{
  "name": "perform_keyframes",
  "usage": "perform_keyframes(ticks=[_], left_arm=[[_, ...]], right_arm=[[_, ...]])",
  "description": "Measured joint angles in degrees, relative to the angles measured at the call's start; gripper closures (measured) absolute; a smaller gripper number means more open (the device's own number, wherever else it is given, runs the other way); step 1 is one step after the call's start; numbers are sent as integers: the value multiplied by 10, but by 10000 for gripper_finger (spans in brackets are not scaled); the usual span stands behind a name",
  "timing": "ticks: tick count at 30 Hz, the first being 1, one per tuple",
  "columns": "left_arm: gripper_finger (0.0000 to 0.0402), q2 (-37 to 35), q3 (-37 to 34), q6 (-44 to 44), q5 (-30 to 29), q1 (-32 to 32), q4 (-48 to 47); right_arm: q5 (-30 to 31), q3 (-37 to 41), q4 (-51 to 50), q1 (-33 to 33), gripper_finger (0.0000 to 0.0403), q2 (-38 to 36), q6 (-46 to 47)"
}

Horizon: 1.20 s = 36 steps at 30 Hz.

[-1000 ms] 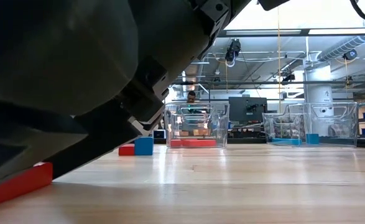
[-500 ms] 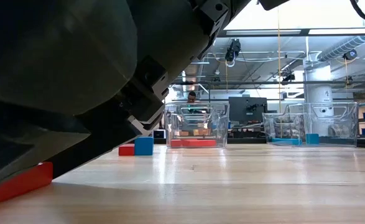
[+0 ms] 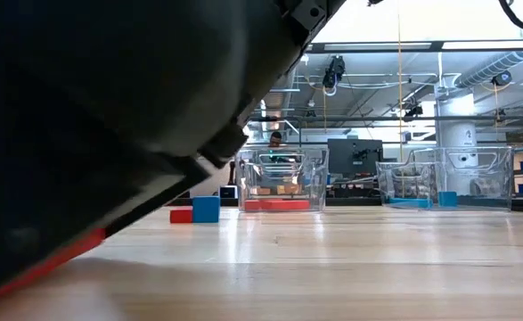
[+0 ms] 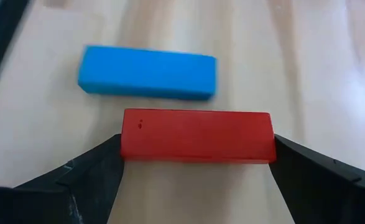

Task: Sort blocks
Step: Put the red wooden block into the middle transparent bin

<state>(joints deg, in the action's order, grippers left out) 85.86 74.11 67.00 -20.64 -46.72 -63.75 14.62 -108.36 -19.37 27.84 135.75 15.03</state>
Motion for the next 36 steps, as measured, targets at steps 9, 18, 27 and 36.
perform_keyframes(ticks=[9,18,27,36], left_arm=[[226,0,0,6,-12,0,-8],[226,-7,0,13,-29,0,-25],[226,-39,0,26,-61,-3,-34],[226,-75,0,26,-129,-3,-73]], right_arm=[[-15,0,-122,-22,48,-67,-66],[21,0,-229,-80,46,-178,-121],[34,0,-256,-212,45,-289,-107],[-28,1,-253,-402,45,-313,-35]])
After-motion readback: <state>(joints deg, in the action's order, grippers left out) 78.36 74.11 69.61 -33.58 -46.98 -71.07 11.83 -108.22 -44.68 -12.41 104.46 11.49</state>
